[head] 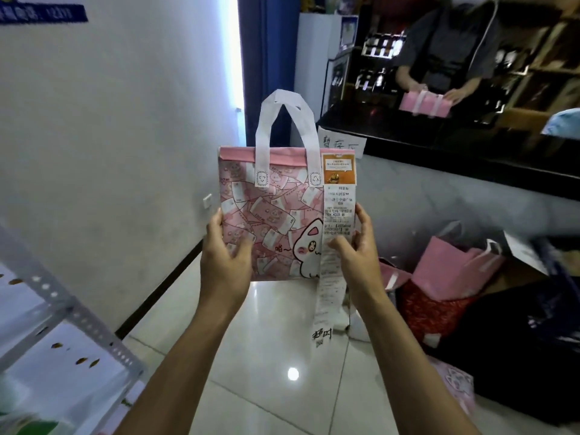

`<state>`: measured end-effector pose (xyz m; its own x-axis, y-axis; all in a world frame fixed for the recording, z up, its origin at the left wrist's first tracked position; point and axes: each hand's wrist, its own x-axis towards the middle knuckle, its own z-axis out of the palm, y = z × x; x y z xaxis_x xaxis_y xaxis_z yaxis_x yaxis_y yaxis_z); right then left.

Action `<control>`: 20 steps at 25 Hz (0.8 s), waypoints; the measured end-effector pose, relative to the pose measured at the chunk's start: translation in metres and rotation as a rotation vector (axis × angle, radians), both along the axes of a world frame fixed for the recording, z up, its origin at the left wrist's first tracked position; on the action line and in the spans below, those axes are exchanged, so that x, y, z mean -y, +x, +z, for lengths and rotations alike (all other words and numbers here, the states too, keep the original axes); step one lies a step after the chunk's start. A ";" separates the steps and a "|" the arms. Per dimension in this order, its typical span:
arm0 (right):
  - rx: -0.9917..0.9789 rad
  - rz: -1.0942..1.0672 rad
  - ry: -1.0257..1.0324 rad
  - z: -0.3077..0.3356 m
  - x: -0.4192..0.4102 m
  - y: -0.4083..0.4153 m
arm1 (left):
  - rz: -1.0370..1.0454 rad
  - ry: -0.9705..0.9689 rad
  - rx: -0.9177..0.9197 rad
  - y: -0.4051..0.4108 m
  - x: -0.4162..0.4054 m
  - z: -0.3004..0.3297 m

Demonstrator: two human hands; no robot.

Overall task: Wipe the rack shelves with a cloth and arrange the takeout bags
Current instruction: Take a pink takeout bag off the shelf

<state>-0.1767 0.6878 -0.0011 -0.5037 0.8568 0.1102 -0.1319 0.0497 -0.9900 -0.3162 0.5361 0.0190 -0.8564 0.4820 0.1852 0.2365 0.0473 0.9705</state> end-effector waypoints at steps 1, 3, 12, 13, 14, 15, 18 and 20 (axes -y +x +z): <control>0.000 -0.031 0.005 0.002 -0.009 -0.004 | -0.031 -0.006 -0.004 -0.009 -0.013 0.001; 0.013 -0.085 0.020 0.004 -0.027 -0.011 | -0.086 -0.019 -0.020 -0.025 -0.038 0.001; 0.022 -0.207 -0.012 -0.004 -0.138 -0.047 | -0.253 -0.056 -0.036 -0.081 -0.156 -0.014; 0.015 -0.204 -0.015 -0.005 -0.154 -0.052 | -0.260 -0.055 -0.025 -0.088 -0.173 -0.016; 0.007 -0.203 -0.019 -0.005 -0.171 -0.057 | -0.265 -0.058 -0.016 -0.094 -0.189 -0.018; -0.002 -0.208 -0.025 -0.006 -0.190 -0.062 | -0.270 -0.061 -0.012 -0.101 -0.208 -0.019; -0.041 -0.202 -0.049 -0.003 -0.246 -0.079 | -0.266 -0.063 -0.016 -0.118 -0.266 -0.017; -0.064 -0.192 -0.068 -0.004 -0.282 -0.091 | -0.256 -0.064 0.015 -0.130 -0.304 -0.017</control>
